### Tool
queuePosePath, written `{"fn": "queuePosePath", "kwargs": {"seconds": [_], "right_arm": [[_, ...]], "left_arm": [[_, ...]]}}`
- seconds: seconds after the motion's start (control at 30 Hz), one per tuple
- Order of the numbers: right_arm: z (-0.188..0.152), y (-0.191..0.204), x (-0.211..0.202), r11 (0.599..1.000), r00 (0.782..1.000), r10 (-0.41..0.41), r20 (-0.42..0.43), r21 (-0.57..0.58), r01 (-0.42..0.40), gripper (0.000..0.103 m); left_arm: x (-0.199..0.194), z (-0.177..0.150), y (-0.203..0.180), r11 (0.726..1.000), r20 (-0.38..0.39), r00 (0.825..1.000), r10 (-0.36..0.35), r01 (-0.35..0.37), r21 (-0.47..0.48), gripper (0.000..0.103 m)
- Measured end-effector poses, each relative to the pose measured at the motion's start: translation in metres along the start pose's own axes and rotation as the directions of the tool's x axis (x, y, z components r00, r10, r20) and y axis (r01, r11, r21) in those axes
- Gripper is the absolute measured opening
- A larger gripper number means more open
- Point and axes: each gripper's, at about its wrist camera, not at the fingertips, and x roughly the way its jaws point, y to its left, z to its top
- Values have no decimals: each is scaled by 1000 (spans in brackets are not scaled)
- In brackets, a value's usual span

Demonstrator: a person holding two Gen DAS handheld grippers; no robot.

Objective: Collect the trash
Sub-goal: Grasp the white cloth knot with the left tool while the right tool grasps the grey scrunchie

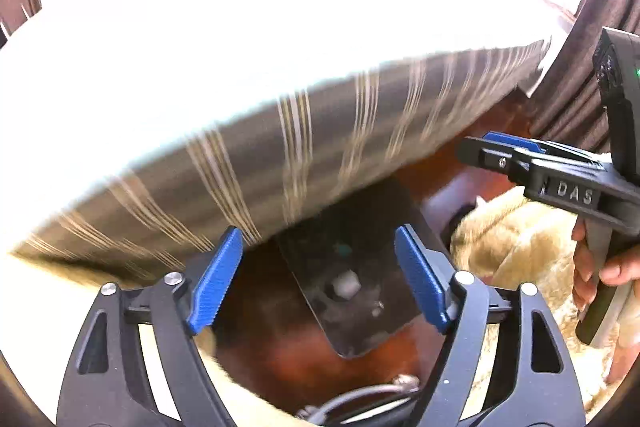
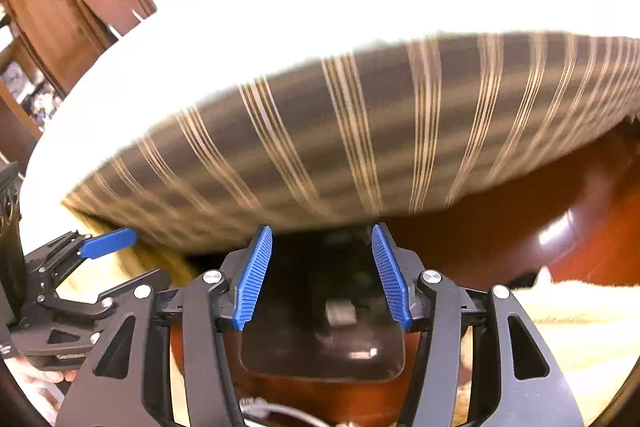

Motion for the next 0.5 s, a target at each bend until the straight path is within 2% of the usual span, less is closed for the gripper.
{"fn": "queuePosePath", "kwargs": {"seconds": [0.13, 0.23, 0.4, 0.5], "right_arm": [[34, 11, -32, 999, 994, 14, 107, -48, -8, 55], [61, 19, -42, 997, 988, 11, 154, -77, 1, 55], [106, 29, -41, 995, 982, 23, 189, -103, -3, 55], [131, 36, -31, 995, 980, 33, 197, -101, -14, 55]], "left_arm": [[-39, 21, 0, 1000, 96, 995, 15, -17, 24, 79], [-56, 41, 2, 998, 152, 987, 43, -49, 38, 80], [-56, 72, 15, 996, 172, 982, 84, -85, 4, 80], [-48, 96, 30, 997, 151, 986, 72, -65, -50, 80]]}}
